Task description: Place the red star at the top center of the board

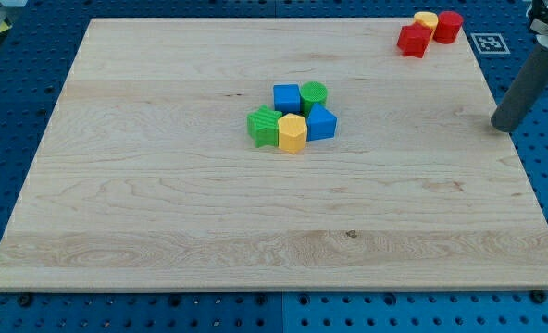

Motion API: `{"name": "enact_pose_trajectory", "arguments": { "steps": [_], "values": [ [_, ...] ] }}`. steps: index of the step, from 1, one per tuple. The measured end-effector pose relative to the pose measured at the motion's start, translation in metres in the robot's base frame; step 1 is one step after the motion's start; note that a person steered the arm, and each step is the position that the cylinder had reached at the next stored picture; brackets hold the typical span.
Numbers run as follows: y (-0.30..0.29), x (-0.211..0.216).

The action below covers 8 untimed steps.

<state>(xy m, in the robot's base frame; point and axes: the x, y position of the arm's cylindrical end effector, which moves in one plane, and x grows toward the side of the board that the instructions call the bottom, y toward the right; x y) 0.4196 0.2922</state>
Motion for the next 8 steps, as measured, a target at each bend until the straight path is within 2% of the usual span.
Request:
{"name": "enact_pose_trajectory", "arguments": {
  "steps": [5,8],
  "values": [
    [0.008,-0.032],
    [0.0,-0.116]
  ]
}}
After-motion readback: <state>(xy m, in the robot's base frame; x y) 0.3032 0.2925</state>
